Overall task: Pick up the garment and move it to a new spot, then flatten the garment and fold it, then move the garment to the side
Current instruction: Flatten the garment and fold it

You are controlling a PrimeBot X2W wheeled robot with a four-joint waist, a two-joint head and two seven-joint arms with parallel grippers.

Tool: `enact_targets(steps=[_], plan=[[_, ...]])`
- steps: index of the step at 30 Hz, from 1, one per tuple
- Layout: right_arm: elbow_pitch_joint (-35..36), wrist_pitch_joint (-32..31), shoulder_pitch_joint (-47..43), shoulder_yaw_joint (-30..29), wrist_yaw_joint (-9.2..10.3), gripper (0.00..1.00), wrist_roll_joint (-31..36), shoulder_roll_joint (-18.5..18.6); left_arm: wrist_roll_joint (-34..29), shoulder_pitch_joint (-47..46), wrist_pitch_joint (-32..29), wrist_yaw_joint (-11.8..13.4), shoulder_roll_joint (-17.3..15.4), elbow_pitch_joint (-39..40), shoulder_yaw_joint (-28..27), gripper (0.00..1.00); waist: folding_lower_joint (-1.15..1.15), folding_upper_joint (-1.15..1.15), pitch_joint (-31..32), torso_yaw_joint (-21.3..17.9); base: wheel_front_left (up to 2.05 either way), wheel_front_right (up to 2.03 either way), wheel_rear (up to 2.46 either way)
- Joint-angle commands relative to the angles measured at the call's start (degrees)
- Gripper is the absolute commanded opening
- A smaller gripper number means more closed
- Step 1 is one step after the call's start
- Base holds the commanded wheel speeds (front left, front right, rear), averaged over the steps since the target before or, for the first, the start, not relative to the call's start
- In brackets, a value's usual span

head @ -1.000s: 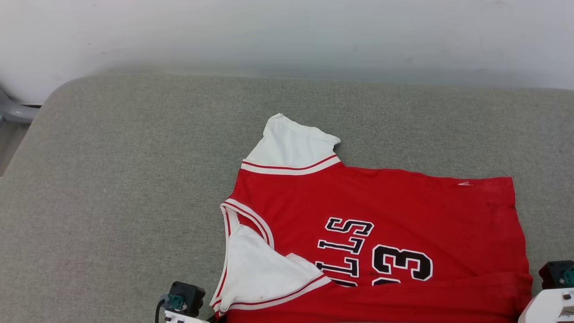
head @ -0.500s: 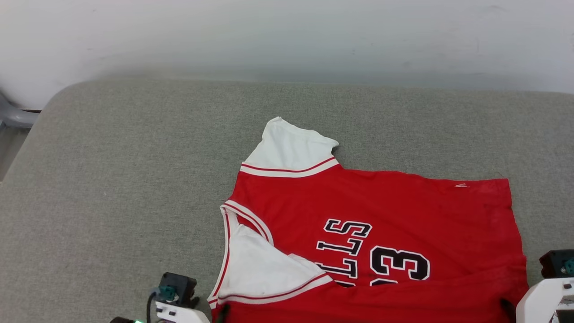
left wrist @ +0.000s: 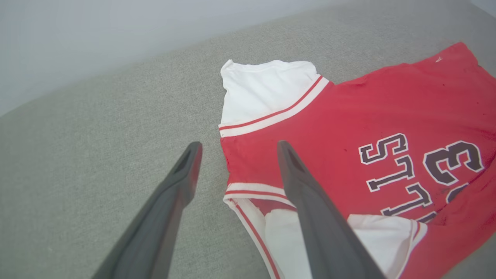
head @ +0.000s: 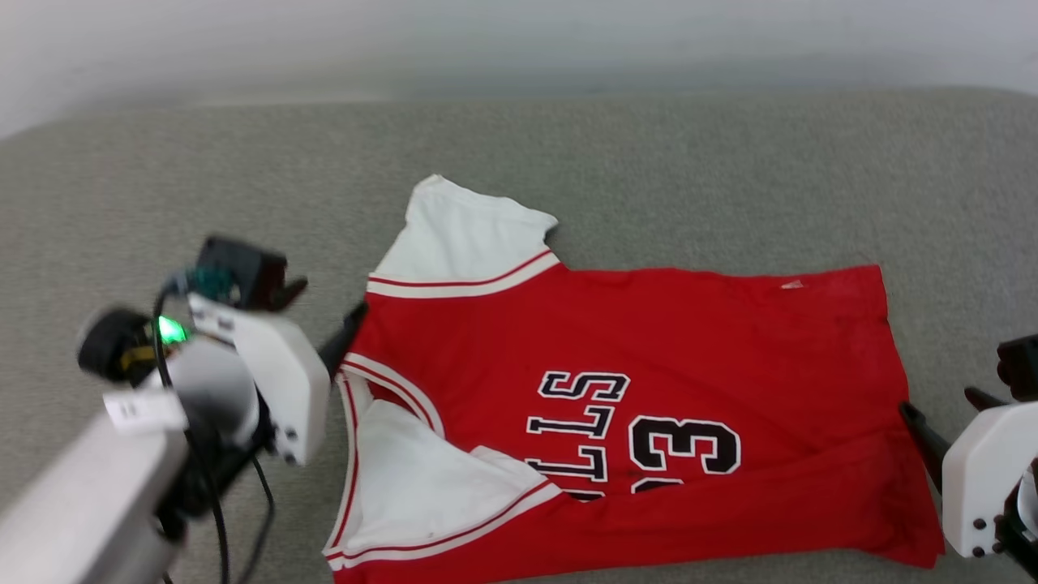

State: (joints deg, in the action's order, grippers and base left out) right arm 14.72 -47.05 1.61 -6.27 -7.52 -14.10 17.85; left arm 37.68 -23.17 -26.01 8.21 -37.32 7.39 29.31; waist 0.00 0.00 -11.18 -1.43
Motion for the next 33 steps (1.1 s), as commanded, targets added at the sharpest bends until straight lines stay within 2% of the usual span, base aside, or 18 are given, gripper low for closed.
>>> enact_targets(steps=[1, 6, 11, 14, 22, 33], plan=[[0.95, -0.44, 0.94, 0.31, 0.06, 1.0, -0.07, 0.04, 0.27, -2.7, -1.63, -0.93, -0.74, -0.66, -0.05, 1.0, 0.0, 0.0, -3.04, -2.53, 0.0, 0.0, 0.0], [4.95, -1.4, 3.08, 2.06, 0.07, 1.0, -0.02, -0.68, 4.61, -15.47, -12.57, -6.14, -0.66, -6.49, 0.19, 1.0, 0.0, 0.0, -7.53, -5.73, 0.0, 0.0, 0.0], [6.14, -1.05, 4.53, 4.02, 0.06, 1.0, 0.51, -2.01, 6.34, -25.11, -19.38, -9.06, -0.01, -13.97, 0.76, 1.0, 0.0, 0.0, -10.83, -8.66, 0.0, 0.0, 0.0], [6.05, -0.56, 5.24, 4.9, 0.06, 1.0, 0.66, -2.64, 6.24, -29.65, -21.24, -9.85, 0.5, -18.59, 0.75, 1.0, 0.0, 0.0, -12.54, -10.23, 0.0, 0.0, 0.0], [4.75, 1.17, 7.29, 5.7, 0.06, 1.0, 0.74, -3.92, 5.88, -38.25, -23.9, -9.84, 1.88, -30.01, 0.38, 1.0, 0.0, 0.0, -17.09, -13.49, 0.0, 0.0, 0.0], [3.34, 2.7, 8.34, 6.74, 0.06, 1.0, 0.76, -4.88, 2.69, -41.44, -22.2, -11.5, 1.05, -39.9, 2.75, 1.0, 0.0, 0.0, -20.23, -14.95, 0.0, 0.0, 0.0]])
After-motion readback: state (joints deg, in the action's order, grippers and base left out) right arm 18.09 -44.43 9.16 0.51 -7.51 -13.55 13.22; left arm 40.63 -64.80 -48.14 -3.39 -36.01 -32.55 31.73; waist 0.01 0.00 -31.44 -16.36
